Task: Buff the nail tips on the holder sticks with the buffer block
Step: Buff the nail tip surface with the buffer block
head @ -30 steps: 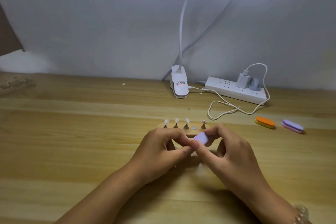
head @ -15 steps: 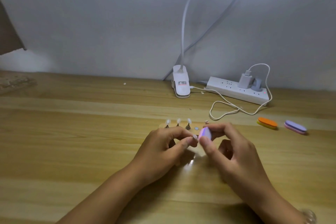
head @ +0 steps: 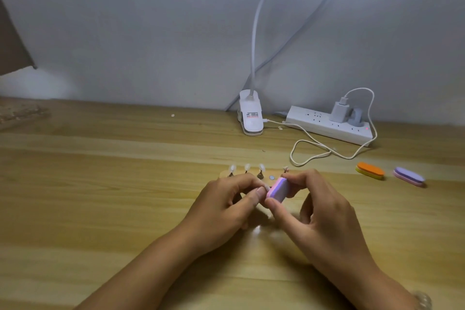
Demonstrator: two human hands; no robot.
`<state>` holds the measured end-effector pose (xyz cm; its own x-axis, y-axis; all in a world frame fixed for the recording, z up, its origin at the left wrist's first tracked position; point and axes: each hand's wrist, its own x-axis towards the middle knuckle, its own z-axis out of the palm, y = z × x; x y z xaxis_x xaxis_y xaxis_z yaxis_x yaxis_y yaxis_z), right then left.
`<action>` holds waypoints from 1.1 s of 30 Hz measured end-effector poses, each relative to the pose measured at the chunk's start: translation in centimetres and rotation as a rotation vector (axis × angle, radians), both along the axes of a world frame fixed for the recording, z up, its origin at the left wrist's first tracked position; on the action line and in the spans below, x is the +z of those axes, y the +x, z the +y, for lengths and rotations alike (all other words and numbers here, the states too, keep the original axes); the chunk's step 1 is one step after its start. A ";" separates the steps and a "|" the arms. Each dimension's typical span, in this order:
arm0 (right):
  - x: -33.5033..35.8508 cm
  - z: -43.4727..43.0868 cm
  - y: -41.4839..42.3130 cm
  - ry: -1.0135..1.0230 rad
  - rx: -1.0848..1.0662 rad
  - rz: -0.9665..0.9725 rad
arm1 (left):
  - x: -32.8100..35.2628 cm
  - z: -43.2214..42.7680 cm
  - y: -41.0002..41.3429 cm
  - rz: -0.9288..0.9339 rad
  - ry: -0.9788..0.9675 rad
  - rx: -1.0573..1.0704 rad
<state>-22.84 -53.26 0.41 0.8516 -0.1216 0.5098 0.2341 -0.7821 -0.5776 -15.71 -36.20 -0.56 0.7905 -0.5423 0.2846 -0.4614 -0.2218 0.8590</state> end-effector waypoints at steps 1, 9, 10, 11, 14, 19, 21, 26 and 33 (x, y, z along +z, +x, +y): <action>0.0 0.2 -0.1 -0.034 0.013 0.001 | 0.0 0.0 0.0 0.007 -0.005 0.001; 0.1 -0.1 0.1 0.051 0.022 0.007 | -0.1 0.1 0.1 0.074 -0.049 -0.030; 0.0 0.1 0.0 0.037 0.061 0.025 | -0.1 0.1 0.2 0.064 -0.037 -0.024; 0.0 0.1 0.0 0.050 0.095 0.041 | -0.2 0.1 0.2 0.058 -0.030 -0.020; 0.1 -0.3 0.3 0.167 0.058 0.019 | -0.1 0.0 0.1 0.071 -0.041 -0.050; 0.2 0.1 0.1 0.146 0.105 0.015 | -0.3 0.1 0.2 0.014 0.001 -0.066; 0.1 0.1 0.1 0.128 0.135 0.033 | -0.3 0.1 0.3 0.012 0.003 -0.054; 0.2 -0.2 0.1 0.112 0.025 -0.003 | -0.1 -0.1 0.1 0.043 -0.037 -0.071; 0.2 -1.0 0.2 0.327 0.008 0.020 | 0.2 0.0 -0.1 0.067 -0.056 0.016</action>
<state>-22.61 -54.24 0.65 0.8627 -0.2693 0.4281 0.2256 -0.5526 -0.8024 -15.78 -36.20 -0.39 0.8172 -0.5144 0.2600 -0.3992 -0.1796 0.8991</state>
